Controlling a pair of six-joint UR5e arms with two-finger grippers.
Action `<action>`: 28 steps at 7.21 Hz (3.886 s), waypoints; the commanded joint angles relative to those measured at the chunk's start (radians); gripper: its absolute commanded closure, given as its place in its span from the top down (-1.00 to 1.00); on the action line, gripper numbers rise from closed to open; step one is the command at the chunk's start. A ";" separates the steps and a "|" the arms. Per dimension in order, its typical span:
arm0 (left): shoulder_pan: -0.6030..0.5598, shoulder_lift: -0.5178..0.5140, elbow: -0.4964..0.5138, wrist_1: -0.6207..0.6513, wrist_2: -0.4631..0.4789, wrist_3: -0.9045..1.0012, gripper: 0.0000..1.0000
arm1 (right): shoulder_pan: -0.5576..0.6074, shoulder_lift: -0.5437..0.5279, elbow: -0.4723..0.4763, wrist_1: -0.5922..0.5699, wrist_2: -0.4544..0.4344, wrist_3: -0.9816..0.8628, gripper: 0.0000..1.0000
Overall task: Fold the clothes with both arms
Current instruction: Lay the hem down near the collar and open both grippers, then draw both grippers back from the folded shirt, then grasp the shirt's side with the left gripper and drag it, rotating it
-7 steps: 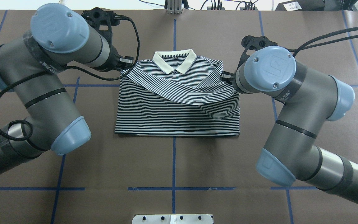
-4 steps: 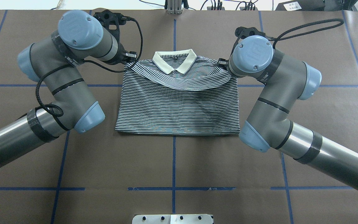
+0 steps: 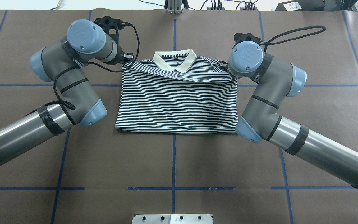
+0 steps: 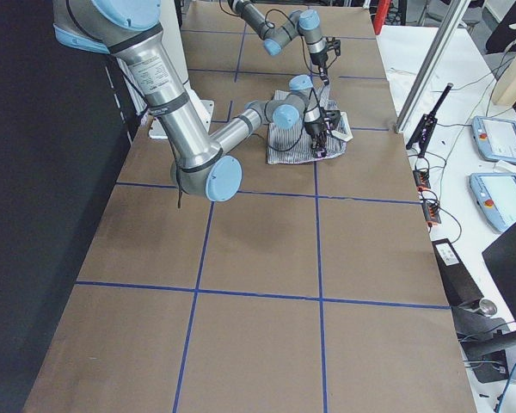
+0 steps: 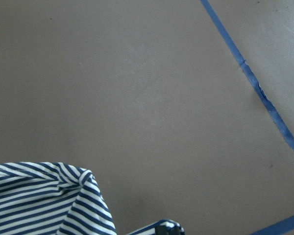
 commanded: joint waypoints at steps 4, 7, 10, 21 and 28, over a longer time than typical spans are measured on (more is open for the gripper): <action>0.009 0.159 -0.194 -0.041 -0.049 0.122 1.00 | 0.028 -0.007 -0.017 0.028 0.052 -0.185 1.00; 0.120 0.318 -0.367 -0.044 -0.083 0.105 1.00 | 0.063 -0.075 0.032 0.153 0.135 -0.254 1.00; 0.243 0.399 -0.388 -0.113 -0.006 -0.075 0.25 | 0.066 -0.086 0.032 0.172 0.144 -0.256 1.00; 0.134 0.389 -0.351 -0.115 0.001 0.113 -1.00 | 0.074 -0.089 0.030 0.172 0.143 -0.257 1.00; -0.191 -0.051 0.481 -0.412 0.085 0.315 -1.00 | 0.071 -0.079 0.036 0.172 0.141 -0.236 1.00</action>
